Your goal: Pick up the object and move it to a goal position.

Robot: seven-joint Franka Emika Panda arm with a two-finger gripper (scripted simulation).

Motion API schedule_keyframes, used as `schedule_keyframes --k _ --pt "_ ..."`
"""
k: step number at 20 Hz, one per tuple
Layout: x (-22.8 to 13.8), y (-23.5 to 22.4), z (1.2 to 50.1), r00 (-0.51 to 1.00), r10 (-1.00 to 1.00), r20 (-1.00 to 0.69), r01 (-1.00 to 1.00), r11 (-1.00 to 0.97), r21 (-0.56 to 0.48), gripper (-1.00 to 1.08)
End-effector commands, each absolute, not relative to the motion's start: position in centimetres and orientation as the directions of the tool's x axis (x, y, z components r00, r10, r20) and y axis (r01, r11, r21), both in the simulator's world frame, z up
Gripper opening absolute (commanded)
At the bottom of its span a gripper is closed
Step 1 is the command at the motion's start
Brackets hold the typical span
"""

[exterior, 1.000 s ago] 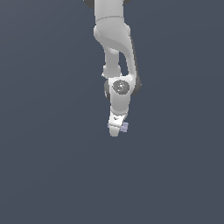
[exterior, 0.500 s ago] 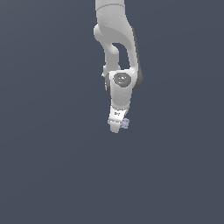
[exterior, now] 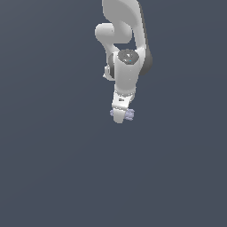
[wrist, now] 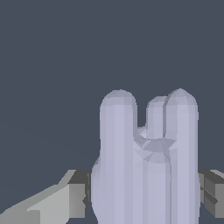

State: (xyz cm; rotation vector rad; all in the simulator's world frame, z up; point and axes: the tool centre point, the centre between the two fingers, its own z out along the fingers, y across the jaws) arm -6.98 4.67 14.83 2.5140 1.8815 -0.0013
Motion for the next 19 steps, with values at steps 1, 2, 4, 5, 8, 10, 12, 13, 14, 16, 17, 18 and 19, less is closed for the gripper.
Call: schedule_keyframes --k 1,2,4,5,8,10,12,13,14,16,17,18,19 --pt "-7.3 4.9 17.1 0.282 0.960 -0.001 0.960 -0.282 0.000 -1.00" --pt "-7.4 5.0 17.9 0.282 0.960 -0.001 0.960 -0.282 0.000 -1.00" --pt "-7.5 5.1 19.5 0.282 0.960 0.000 0.960 -0.282 0.000 -1.00" --pt "-7.6 5.2 20.2 0.282 0.960 0.000 0.960 -0.282 0.000 -1.00" --pt "-7.8 5.4 22.0 0.282 0.959 0.001 0.959 -0.282 -0.001 -1.00" --pt "-7.8 5.5 22.9 0.282 0.959 0.001 0.959 -0.282 -0.001 -1.00" --pt "-7.9 5.5 23.6 0.282 0.959 0.001 0.959 -0.282 0.000 -1.00" --pt "-7.9 5.5 23.8 0.282 0.959 0.001 0.959 -0.282 0.000 -1.00" --pt "-7.9 5.5 24.0 0.282 0.959 0.001 0.959 -0.282 0.000 -1.00" --pt "-7.9 5.5 24.2 0.283 0.959 0.001 0.959 -0.283 0.000 -1.00" --pt "-7.8 5.5 24.2 0.283 0.959 0.001 0.959 -0.283 0.000 -1.00" --pt "-7.8 5.5 24.2 0.284 0.959 0.000 0.959 -0.284 0.000 -1.00" --pt "-7.8 5.5 24.2 0.284 0.959 0.000 0.959 -0.284 0.000 -1.00"
